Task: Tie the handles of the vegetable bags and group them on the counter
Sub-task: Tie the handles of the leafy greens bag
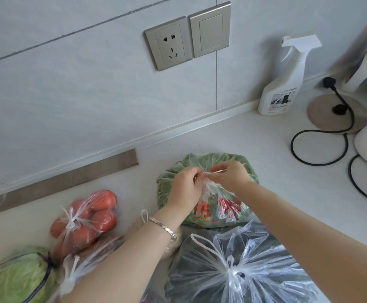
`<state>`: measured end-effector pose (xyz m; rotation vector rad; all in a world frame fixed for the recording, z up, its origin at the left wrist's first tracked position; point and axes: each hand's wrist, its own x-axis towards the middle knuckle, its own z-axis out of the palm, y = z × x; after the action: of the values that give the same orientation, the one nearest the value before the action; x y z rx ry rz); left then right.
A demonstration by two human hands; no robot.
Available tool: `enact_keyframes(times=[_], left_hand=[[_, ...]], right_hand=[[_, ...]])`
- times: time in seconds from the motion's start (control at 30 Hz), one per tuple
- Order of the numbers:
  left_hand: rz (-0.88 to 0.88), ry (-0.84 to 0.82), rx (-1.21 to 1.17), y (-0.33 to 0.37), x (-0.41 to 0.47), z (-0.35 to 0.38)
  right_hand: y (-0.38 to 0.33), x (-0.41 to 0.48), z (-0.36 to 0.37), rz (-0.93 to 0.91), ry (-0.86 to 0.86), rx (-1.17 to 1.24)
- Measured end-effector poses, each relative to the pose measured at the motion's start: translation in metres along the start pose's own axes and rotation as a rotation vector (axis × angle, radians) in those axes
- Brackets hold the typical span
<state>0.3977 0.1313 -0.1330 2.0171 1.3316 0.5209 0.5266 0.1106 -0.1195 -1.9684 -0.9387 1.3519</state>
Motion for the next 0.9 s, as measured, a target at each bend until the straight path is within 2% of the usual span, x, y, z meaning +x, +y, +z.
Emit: enact_keyframes(times=[0.07, 0.13, 0.23, 0.33, 0.4, 0.5, 0.6, 0.7, 0.77, 0.9], left_hand=[[0.035, 0.011, -0.029, -0.002, -0.001, -0.003], [0.054, 0.013, -0.058, -0.007, -0.001, -0.005], [0.035, 0.004, -0.102, -0.011, -0.005, -0.004], [-0.050, 0.012, -0.157, -0.010, -0.006, 0.001], [-0.146, -0.029, -0.181, -0.008, -0.004, 0.003], [-0.233, -0.114, -0.192, -0.006, 0.001, 0.004], [-0.299, -0.149, -0.246, -0.001, 0.006, 0.000], [-0.328, -0.157, -0.282, 0.001, 0.009, -0.004], [-0.352, -0.169, -0.267, 0.001, 0.008, -0.004], [-0.391, -0.152, -0.227, 0.002, 0.007, -0.002]], right_hand=[[-0.004, -0.001, -0.008, -0.026, -0.097, -0.093], [-0.006, 0.000, -0.018, -0.002, -0.261, -0.066], [-0.003, 0.005, -0.023, 0.096, -0.516, 0.228], [0.011, 0.008, -0.017, 0.146, -0.587, 0.523], [0.021, 0.006, -0.012, 0.039, -0.495, 0.483], [0.030, 0.000, -0.002, -0.196, -0.163, 0.227], [0.037, -0.003, 0.010, -0.412, 0.049, 0.031], [0.043, -0.001, 0.014, -0.784, 0.238, -0.326], [0.045, 0.001, 0.014, -0.914, 0.293, -0.486], [0.045, 0.007, 0.010, -0.913, 0.288, -0.725]])
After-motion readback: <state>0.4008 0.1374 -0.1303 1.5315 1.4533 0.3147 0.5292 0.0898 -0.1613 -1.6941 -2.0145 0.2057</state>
